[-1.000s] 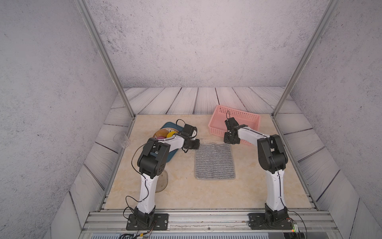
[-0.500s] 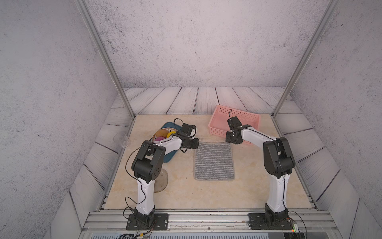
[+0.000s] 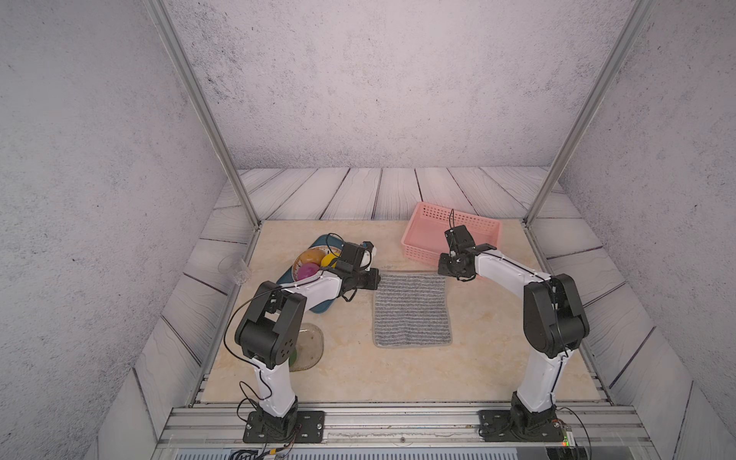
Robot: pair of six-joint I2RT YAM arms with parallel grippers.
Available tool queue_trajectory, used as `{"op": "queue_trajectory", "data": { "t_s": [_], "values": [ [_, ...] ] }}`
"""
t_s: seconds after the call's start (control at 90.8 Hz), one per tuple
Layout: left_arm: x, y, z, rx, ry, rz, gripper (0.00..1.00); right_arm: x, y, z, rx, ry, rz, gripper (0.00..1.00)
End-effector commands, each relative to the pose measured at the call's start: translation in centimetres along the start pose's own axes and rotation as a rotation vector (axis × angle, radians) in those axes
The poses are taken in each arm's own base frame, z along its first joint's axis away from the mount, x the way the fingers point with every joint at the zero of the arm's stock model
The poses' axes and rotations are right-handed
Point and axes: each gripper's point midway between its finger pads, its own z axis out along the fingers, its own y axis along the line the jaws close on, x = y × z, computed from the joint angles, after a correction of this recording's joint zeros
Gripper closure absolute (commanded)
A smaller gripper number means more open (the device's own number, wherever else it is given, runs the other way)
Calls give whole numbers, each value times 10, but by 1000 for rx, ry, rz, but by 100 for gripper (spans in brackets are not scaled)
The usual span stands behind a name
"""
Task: Fold the square dishcloth
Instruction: Fold the cleaning item at the center of the board.
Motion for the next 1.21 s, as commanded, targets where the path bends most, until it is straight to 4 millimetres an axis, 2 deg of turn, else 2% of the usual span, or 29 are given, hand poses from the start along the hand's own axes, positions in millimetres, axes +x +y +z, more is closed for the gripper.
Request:
{"op": "queue_trajectory", "data": {
  "t_s": [0.0,0.473,0.572,0.672,0.859,1.057,1.2],
  "values": [
    [-7,-7,-12,36,-51,8,100,3,1,-13,-37,-13,10,100],
    [19,-19,-30,130,-110,45,100,44,5,-30,-172,22,90,100],
    [23,-18,-31,122,-105,43,100,47,3,-36,-175,11,95,100],
    [20,-18,-31,119,-109,41,100,39,-2,-41,-143,-12,84,100],
    [-3,-20,-27,112,-147,33,100,15,-8,-42,-78,-41,40,100],
    [-29,-17,-10,94,-163,37,100,-16,-4,-37,-68,-56,22,100],
    [-32,-11,3,79,-156,21,100,-19,1,-30,-79,-38,13,100]
  ]
}}
